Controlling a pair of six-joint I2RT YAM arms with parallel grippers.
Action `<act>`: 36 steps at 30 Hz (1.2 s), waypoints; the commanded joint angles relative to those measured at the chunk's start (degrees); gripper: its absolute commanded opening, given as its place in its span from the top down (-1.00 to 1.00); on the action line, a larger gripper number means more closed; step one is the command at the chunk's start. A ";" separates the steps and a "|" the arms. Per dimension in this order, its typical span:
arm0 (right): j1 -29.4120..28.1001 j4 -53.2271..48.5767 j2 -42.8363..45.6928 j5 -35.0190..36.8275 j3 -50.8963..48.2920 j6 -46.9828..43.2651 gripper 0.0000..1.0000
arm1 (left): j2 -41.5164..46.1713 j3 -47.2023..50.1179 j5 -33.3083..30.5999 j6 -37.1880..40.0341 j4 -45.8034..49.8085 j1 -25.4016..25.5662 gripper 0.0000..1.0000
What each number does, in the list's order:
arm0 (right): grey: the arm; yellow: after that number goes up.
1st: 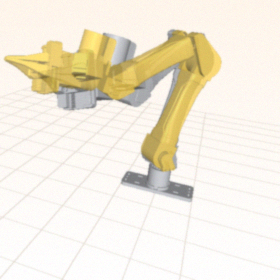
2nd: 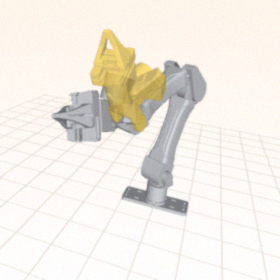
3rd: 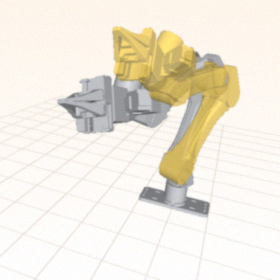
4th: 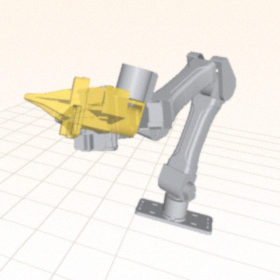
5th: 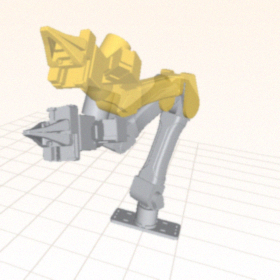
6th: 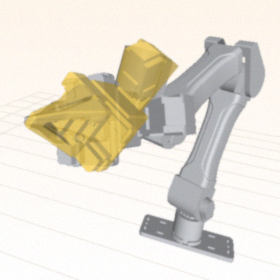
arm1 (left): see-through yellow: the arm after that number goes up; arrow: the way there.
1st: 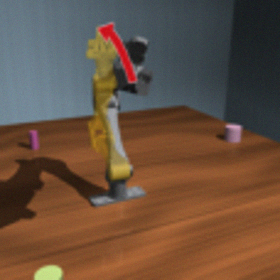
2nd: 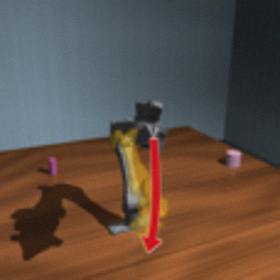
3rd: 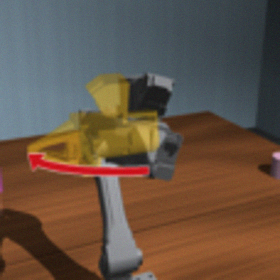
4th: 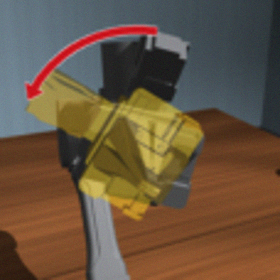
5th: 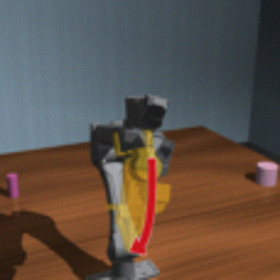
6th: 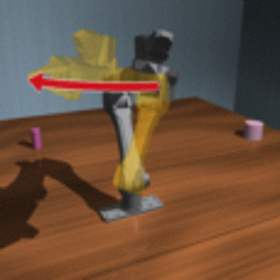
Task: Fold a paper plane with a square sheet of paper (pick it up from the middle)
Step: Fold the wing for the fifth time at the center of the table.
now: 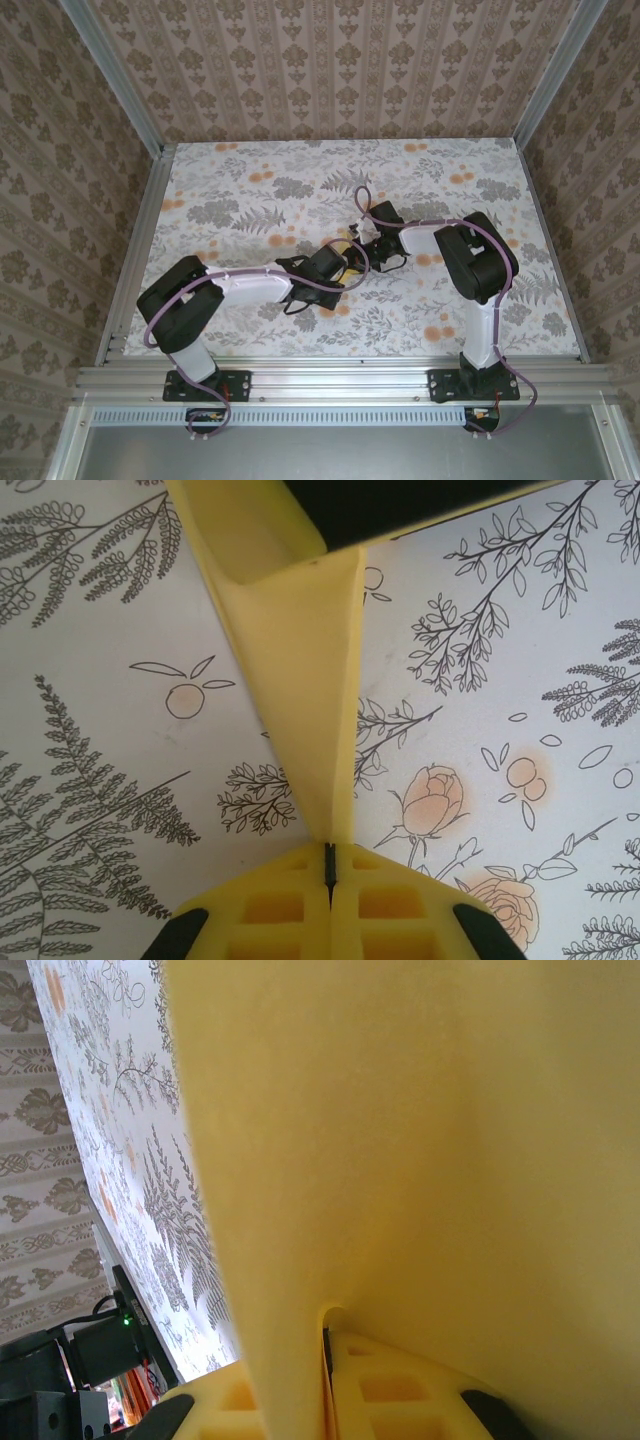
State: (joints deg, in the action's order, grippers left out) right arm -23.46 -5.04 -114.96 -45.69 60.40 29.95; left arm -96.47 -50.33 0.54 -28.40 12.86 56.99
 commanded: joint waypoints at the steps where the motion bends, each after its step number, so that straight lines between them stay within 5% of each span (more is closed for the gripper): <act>1: 0.31 -3.90 -4.95 10.51 -1.34 -1.14 0.78 | 0.44 1.02 -0.14 1.07 4.01 1.02 0.89; 7: 0.32 -3.93 -4.93 10.45 -1.33 -1.15 0.78 | 2.30 -0.02 -0.34 1.21 5.30 0.69 0.63; 14: 0.27 -3.92 -5.27 10.23 -0.84 -1.15 0.78 | 9.53 3.89 9.91 -3.48 -5.39 -4.39 0.33; 23: 0.24 -4.01 -5.51 9.99 -0.90 -1.18 0.78 | 5.09 10.88 23.63 -12.10 -25.20 -11.19 0.38; 36: 0.26 -3.80 -5.63 10.09 -0.99 -1.21 0.78 | 1.42 11.91 25.98 -12.31 -28.95 -12.36 0.56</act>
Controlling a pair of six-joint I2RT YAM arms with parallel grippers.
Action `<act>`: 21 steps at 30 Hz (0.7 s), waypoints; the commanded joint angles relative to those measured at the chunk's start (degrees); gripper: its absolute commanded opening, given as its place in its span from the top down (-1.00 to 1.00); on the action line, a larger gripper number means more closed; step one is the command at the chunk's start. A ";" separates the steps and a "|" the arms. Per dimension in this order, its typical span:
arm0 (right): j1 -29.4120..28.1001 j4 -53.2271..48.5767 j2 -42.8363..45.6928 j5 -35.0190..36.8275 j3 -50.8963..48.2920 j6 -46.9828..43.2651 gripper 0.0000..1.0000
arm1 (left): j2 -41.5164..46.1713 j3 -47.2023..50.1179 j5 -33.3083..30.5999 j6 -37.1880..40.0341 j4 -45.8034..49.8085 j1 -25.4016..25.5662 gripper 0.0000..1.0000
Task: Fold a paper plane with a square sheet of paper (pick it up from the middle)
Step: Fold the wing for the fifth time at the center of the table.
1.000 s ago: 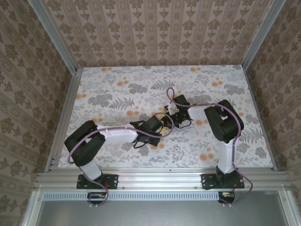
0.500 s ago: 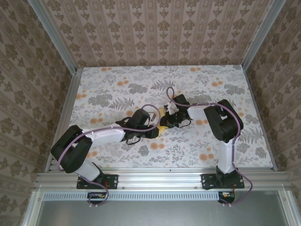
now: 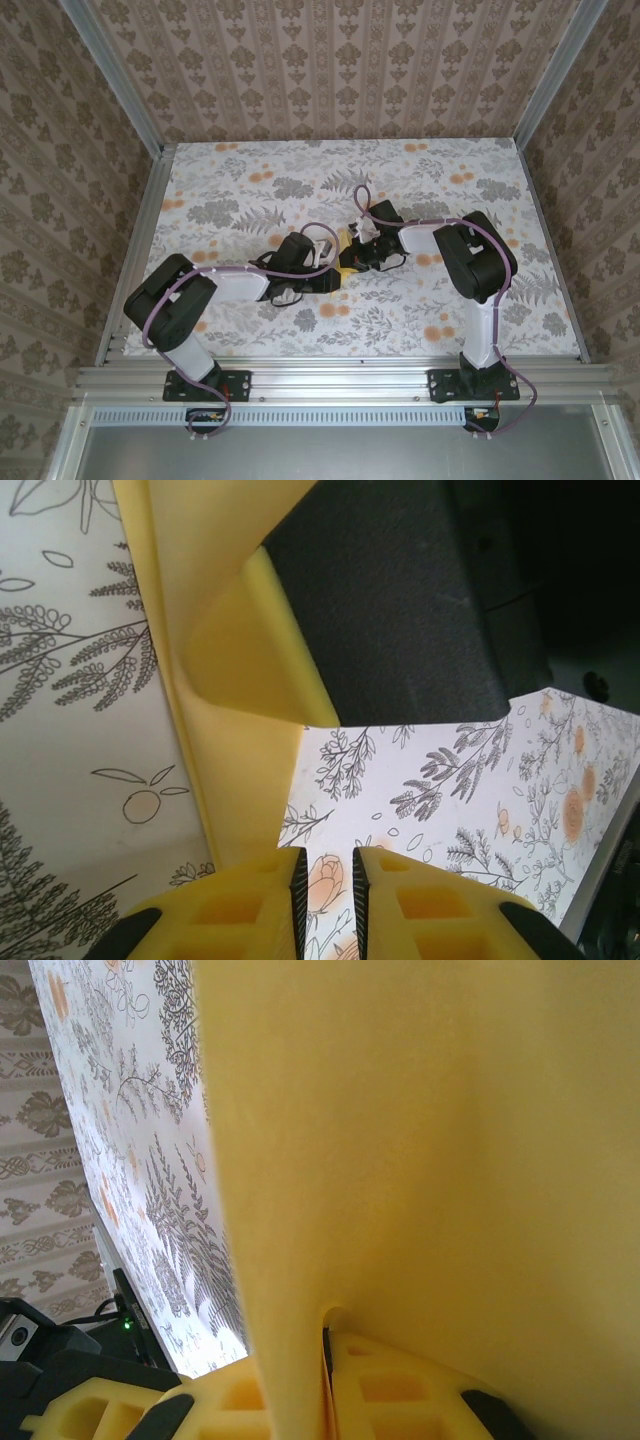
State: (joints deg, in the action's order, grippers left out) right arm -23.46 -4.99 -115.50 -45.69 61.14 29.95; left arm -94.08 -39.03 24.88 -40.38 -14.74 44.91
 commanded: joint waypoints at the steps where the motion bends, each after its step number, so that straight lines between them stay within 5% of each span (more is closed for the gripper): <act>1: 0.26 -3.88 -5.19 10.05 -1.71 -1.19 0.78 | -1.15 0.62 1.75 -0.28 -1.37 -0.32 0.56; 21: 0.17 -3.78 -5.43 10.18 -1.90 -1.12 0.78 | -4.52 -0.09 2.98 -0.09 -2.26 -0.04 0.56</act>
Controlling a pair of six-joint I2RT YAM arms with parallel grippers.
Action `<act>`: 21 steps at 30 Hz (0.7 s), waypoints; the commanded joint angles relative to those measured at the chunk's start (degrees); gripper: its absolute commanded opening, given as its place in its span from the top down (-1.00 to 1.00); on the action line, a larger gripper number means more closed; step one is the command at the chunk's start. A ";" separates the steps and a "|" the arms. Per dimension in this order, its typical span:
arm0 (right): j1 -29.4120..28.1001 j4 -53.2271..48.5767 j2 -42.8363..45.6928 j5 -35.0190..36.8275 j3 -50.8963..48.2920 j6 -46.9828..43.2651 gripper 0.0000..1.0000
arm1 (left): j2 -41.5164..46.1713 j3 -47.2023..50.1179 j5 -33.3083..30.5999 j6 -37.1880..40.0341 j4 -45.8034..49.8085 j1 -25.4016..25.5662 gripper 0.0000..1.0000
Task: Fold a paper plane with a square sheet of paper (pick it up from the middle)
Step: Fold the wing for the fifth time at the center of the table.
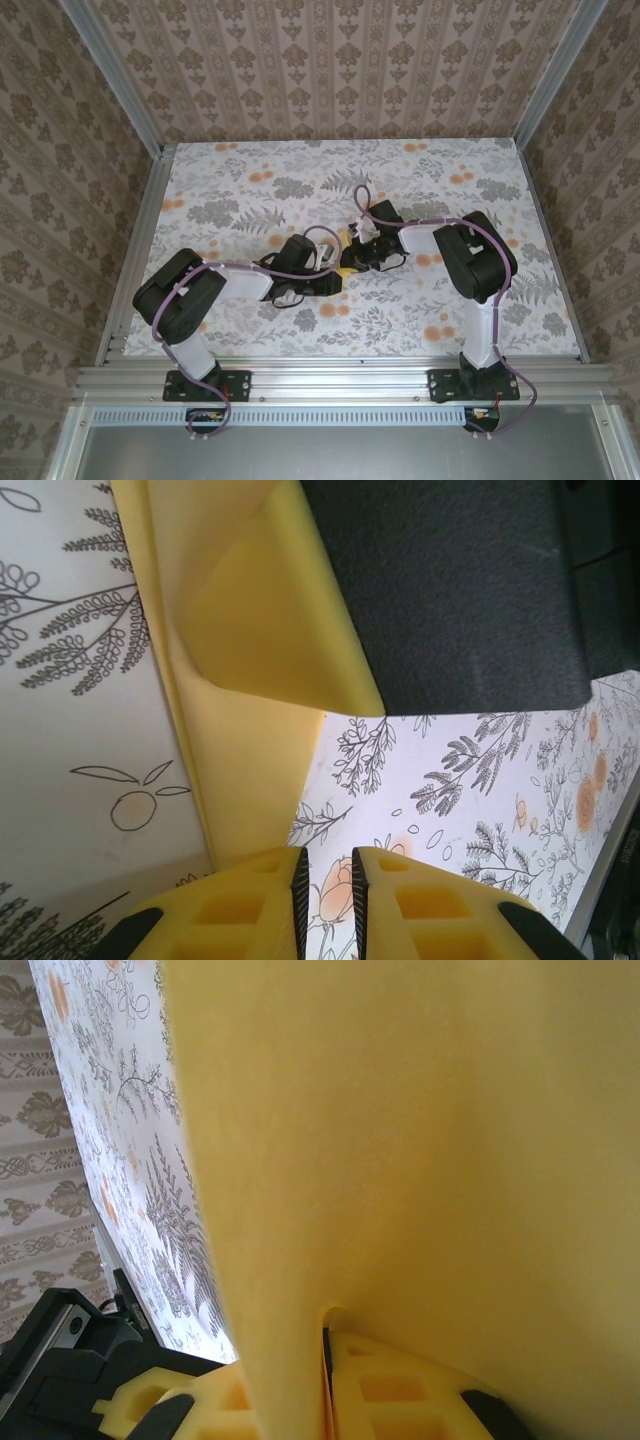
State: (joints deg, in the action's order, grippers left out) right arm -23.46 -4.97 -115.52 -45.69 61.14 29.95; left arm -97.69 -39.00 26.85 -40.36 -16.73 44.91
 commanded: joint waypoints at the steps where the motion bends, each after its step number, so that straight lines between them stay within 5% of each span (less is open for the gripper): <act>1: 0.17 -3.89 -5.34 10.18 -1.86 -1.19 0.77 | -1.00 -0.11 1.01 -0.11 -0.23 -0.04 0.56; 21: 0.17 -3.89 -5.48 10.52 -2.17 -1.21 0.76 | -1.64 -1.01 1.71 -0.67 -0.72 0.53 0.48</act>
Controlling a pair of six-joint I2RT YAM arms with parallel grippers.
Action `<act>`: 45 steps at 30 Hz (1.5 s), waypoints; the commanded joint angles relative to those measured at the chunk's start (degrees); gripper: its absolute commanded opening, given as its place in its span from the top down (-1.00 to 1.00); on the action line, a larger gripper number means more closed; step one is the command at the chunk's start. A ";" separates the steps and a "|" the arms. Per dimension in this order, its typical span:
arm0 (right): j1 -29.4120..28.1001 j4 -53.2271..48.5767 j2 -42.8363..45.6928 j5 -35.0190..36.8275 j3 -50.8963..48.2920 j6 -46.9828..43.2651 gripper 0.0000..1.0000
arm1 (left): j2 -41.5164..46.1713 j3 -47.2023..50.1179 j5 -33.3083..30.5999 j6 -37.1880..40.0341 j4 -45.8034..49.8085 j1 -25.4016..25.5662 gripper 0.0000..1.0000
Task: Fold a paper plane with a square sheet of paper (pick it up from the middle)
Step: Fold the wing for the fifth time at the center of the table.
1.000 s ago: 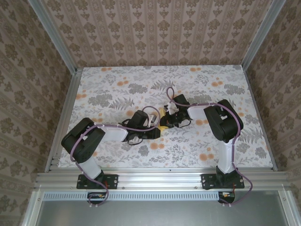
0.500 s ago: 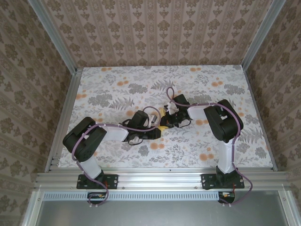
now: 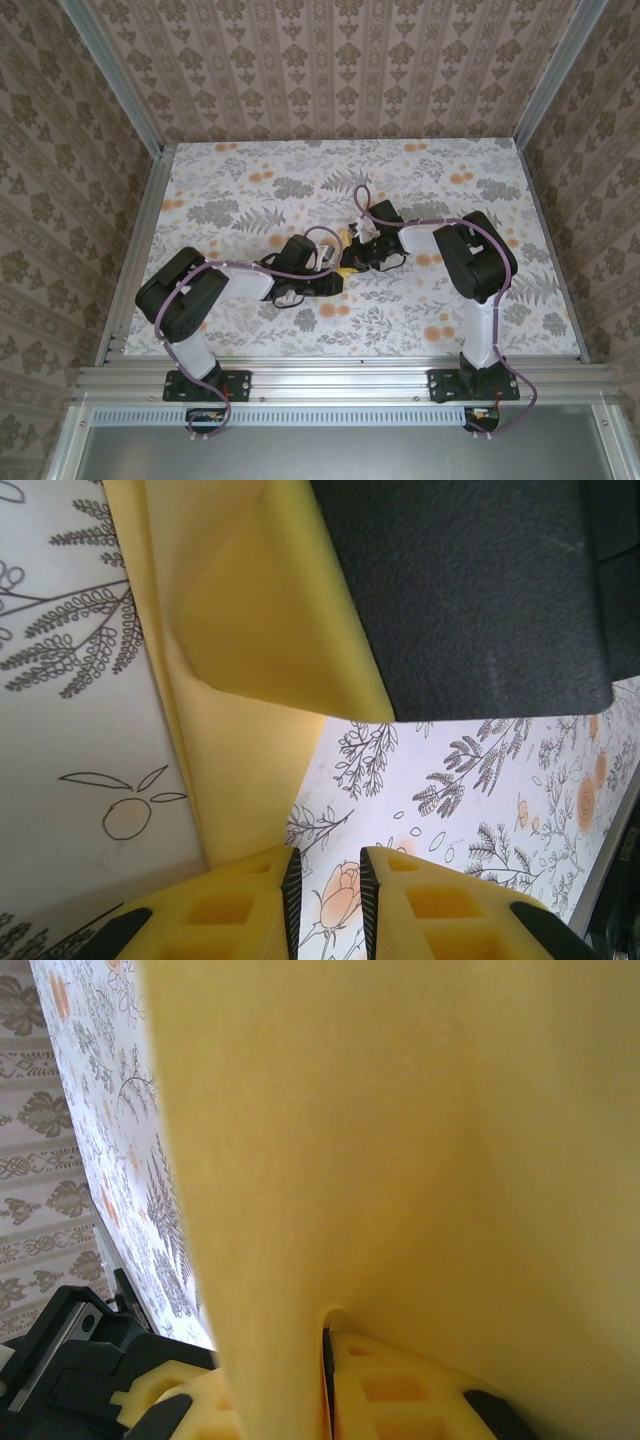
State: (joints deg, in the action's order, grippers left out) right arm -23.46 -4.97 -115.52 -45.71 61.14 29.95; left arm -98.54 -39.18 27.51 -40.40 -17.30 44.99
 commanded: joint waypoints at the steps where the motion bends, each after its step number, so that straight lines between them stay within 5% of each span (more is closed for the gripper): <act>1: 0.17 -3.99 -5.50 10.55 -2.17 -1.21 0.76 | -0.55 -0.56 0.99 -0.64 -0.38 0.44 0.48; 15: 0.17 -3.82 -5.73 10.47 -2.08 -1.21 0.75 | 6.22 5.47 1.61 -1.34 -1.68 -1.44 0.42; 45: 0.03 -3.99 -6.10 10.51 -1.93 -1.26 0.75 | 0.71 1.78 3.83 -0.55 -2.49 -0.35 0.40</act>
State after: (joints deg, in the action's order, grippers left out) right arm -23.46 -4.95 -115.63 -45.93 61.21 29.95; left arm -96.82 -36.10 30.48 -40.99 -19.79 44.21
